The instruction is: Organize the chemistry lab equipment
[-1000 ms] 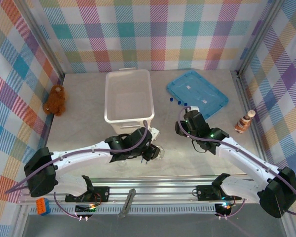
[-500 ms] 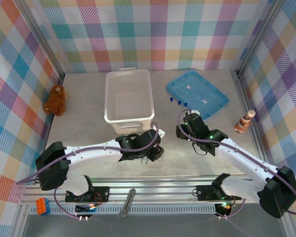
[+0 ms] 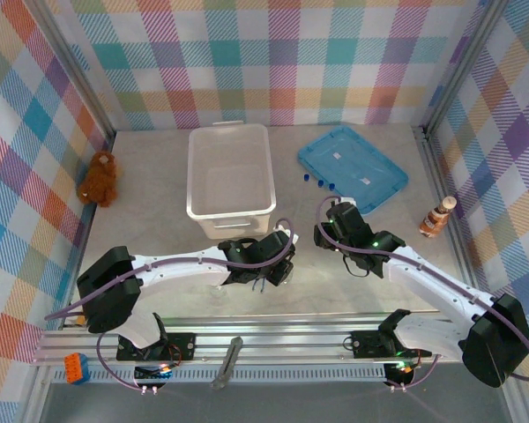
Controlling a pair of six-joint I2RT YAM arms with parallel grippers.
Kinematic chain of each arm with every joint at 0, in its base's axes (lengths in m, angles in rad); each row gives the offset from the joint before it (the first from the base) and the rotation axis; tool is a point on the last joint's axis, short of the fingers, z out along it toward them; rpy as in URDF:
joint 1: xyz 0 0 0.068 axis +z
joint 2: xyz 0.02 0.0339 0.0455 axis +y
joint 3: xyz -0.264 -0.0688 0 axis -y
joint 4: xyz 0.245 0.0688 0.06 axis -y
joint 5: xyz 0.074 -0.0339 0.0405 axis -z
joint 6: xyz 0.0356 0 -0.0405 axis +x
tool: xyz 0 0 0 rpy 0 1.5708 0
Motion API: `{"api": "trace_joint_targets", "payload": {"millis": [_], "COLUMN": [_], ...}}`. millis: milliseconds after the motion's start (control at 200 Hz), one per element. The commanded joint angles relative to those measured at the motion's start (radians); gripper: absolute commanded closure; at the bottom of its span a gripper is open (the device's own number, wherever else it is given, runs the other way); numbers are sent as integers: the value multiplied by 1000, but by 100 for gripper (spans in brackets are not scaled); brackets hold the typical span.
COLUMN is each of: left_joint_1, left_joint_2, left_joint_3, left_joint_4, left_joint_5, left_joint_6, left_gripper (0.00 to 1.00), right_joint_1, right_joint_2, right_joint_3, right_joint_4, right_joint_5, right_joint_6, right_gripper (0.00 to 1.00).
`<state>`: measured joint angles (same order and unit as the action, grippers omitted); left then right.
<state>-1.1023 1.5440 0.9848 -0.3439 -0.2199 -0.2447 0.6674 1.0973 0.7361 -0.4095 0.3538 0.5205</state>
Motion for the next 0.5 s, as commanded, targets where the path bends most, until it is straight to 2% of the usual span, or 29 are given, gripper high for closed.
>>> {"api": "trace_joint_targets", "payload": {"millis": [0, 365, 495], "left_joint_1": [-11, -11, -11], "left_joint_2": [13, 31, 24], "left_joint_3": [12, -3, -10], "left_joint_4": [-25, -19, -13], "left_joint_5": [-29, -14, -14], "left_joint_6": [4, -13, -19], "left_gripper": [61, 62, 66], "right_joint_1": [6, 6, 6], "right_joint_2": [9, 13, 13], "right_joint_3": [-17, -20, -19], "right_joint_4": [19, 24, 24], "right_joint_5": [-3, -4, -4], "right_joint_6": [19, 24, 24], "right_gripper": [42, 42, 42]}}
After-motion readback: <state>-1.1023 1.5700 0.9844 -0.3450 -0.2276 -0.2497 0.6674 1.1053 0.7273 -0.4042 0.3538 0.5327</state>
